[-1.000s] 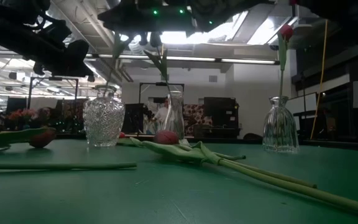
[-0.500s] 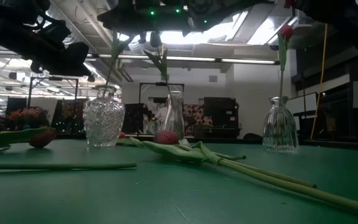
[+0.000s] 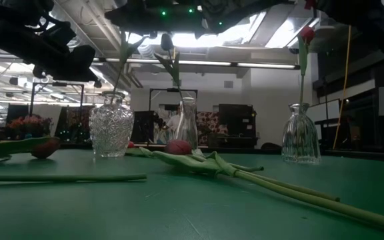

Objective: Sort flowers into vase by color
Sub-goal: Put the right black tulip into the bottom left transparent vase

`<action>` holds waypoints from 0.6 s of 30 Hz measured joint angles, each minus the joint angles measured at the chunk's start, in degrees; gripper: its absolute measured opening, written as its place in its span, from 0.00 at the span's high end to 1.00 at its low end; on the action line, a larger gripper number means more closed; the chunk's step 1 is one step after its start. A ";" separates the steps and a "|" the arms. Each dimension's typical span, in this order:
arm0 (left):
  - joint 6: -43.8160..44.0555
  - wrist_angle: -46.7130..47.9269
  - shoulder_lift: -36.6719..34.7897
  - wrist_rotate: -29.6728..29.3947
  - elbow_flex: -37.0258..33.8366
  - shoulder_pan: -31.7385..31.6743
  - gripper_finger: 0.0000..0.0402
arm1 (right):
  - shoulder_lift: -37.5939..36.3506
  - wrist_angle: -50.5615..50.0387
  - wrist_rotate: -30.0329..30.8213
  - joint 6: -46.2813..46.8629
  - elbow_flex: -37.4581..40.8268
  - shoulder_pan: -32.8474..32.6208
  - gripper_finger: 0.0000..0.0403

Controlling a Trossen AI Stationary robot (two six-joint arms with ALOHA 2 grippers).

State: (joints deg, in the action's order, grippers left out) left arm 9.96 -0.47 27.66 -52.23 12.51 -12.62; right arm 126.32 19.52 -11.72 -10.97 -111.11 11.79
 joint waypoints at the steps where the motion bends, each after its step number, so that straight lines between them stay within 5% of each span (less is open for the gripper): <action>1: 0.00 -0.02 0.00 -0.04 0.00 0.02 0.65 | 0.00 0.58 -0.27 -0.07 0.00 0.00 0.60; 5: 0.00 -0.02 0.00 -1.38 0.00 0.00 0.65 | 0.00 1.40 -0.05 -0.51 0.00 0.00 0.55; 12: 0.00 0.02 0.02 -1.46 0.00 0.02 0.65 | -0.07 -1.19 5.61 -1.78 0.00 -0.13 0.31; 18: 0.00 0.44 0.01 -1.53 0.00 0.01 0.65 | -0.15 -12.56 10.98 -5.26 -6.43 -0.13 0.19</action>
State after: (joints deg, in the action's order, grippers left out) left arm 9.96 -0.03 27.67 -53.76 12.51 -12.61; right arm 126.17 6.97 -0.74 -16.23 -117.54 11.66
